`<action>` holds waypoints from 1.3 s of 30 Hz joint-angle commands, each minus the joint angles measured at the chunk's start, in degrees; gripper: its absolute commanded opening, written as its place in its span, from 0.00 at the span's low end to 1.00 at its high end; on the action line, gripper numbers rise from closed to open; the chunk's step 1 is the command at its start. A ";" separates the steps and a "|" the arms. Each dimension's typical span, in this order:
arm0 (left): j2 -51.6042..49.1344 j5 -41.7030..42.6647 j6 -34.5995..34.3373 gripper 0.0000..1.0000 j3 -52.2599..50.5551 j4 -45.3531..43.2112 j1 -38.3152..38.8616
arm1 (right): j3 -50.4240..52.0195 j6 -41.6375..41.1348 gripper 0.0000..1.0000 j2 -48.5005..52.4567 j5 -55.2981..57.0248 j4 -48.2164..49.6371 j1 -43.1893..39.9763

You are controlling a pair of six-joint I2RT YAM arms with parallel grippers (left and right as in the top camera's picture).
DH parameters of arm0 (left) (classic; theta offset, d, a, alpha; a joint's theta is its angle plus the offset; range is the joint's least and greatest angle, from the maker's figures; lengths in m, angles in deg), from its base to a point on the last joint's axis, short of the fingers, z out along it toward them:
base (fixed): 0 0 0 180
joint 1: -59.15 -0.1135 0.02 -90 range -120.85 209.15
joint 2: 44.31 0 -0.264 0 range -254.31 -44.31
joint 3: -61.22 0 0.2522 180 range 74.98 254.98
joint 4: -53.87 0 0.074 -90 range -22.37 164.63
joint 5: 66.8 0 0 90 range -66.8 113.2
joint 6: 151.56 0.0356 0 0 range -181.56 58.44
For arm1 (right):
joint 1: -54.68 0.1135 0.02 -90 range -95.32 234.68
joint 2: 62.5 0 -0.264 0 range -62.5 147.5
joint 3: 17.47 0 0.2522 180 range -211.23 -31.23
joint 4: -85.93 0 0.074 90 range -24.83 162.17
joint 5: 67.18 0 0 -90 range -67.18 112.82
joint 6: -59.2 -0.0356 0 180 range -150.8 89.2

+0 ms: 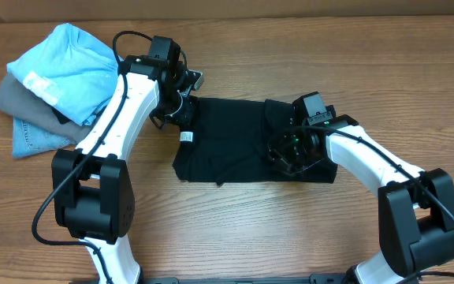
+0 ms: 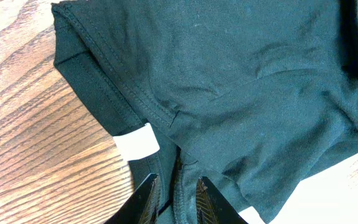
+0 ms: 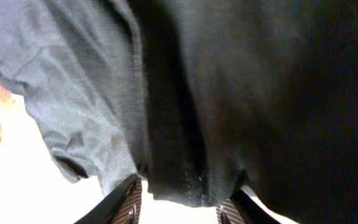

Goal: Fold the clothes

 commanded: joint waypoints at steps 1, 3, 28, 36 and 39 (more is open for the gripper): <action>0.96 -0.09 0.26 0.23 1.18 0.09 -0.31 | 0.26 -3.82 0.41 -1.53 1.97 0.63 -0.26; 0.96 -0.09 0.26 0.23 1.18 0.00 -0.31 | 0.26 -3.78 0.42 -1.53 1.95 0.98 -0.72; 0.96 -0.07 0.28 0.24 1.18 -0.39 -0.31 | 0.04 4.02 0.04 -3.06 -12.68 0.24 -1.55; 0.96 0.11 0.26 0.25 1.18 -1.31 -0.31 | 0.07 6.34 0.04 -4.00 -12.57 -4.22 1.36; 0.96 0.13 0.24 0.25 1.18 -1.36 -0.31 | 0.04 9.27 0.04 -4.00 -13.14 -4.22 1.62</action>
